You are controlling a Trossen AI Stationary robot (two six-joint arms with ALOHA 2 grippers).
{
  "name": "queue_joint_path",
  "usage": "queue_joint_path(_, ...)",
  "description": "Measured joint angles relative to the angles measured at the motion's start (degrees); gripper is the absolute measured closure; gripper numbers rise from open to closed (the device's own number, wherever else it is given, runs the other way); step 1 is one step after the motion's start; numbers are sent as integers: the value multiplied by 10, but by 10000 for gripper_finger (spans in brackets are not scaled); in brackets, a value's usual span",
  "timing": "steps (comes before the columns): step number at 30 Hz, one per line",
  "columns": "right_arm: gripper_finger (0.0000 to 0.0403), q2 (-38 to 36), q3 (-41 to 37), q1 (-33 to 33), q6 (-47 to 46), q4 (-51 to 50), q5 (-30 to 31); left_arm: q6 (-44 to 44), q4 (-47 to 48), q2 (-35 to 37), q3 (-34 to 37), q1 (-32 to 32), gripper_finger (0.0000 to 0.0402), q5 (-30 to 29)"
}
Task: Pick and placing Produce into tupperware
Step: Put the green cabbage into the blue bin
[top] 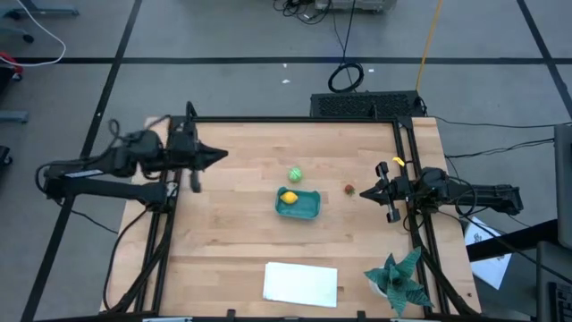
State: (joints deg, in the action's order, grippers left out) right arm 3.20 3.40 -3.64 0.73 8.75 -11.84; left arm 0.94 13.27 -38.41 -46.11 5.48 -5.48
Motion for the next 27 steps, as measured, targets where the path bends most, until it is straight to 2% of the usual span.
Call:
queue_joint_path(3,403,0,0,0,0,0,0,5,-35,3,38,0,401,-23)
queue_joint_path(7,403,0,0,0,0,0,0,9,-80,31,75,0,401,-23)
queue_joint_path(17,403,0,0,0,3,-1,0,-3,-103,131,144,0,401,-21)
queue_joint_path(27,403,0,0,0,0,0,0,-40,-145,191,240,0,401,-25)
